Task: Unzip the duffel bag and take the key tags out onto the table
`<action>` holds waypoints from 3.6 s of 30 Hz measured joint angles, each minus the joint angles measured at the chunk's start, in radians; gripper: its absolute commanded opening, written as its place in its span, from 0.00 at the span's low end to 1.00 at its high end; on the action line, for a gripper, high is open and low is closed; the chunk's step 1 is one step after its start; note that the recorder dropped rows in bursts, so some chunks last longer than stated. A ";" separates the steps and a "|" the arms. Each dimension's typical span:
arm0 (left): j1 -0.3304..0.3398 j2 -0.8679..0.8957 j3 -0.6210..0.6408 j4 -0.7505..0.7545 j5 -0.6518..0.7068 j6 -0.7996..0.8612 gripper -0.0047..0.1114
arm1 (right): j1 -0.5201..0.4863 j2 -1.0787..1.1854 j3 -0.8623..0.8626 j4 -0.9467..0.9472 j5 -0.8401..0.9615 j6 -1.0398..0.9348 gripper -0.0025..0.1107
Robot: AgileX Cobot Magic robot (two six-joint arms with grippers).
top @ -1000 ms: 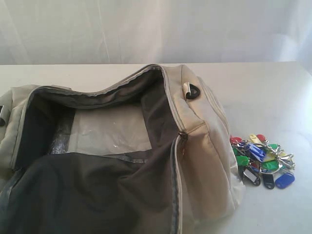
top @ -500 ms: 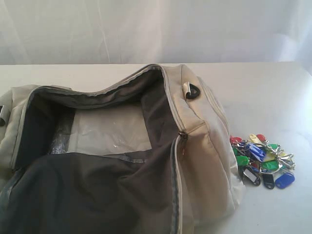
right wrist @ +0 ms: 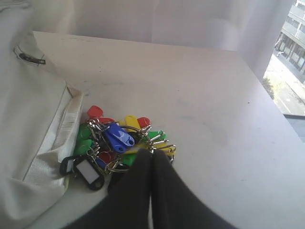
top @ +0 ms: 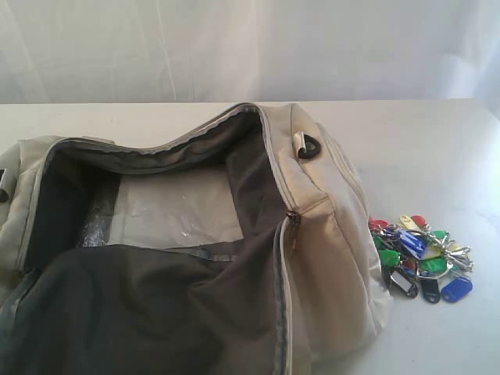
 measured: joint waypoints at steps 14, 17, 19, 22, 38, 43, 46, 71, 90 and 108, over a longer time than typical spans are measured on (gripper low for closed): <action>0.000 0.000 0.000 0.000 0.000 0.000 0.04 | -0.047 0.000 0.000 0.000 -0.006 0.000 0.02; 0.000 0.000 0.000 0.000 0.000 0.000 0.04 | -0.047 0.000 0.000 0.000 -0.006 0.000 0.02; 0.000 0.000 0.000 0.000 0.000 0.000 0.04 | -0.047 0.000 0.000 0.000 -0.006 0.000 0.02; 0.000 0.000 0.000 0.000 0.000 0.000 0.04 | -0.047 0.000 0.000 0.000 -0.006 0.000 0.02; -0.031 0.000 0.000 0.002 0.000 0.000 0.04 | -0.047 0.000 0.000 0.000 -0.006 0.000 0.02; -0.031 0.000 0.000 0.002 0.000 0.000 0.04 | -0.047 0.000 0.000 0.000 -0.006 0.000 0.02; -0.031 0.000 0.000 0.002 0.000 0.000 0.04 | -0.047 0.000 0.000 0.000 -0.006 0.002 0.02; -0.031 0.000 0.000 0.002 0.000 0.002 0.04 | -0.047 0.000 0.000 0.000 -0.006 0.002 0.02; -0.031 0.000 0.000 0.002 0.000 0.002 0.04 | -0.047 0.000 0.000 0.000 -0.006 0.002 0.02; -0.031 0.000 0.000 0.002 0.000 0.002 0.04 | -0.047 0.000 0.000 0.000 -0.006 0.002 0.02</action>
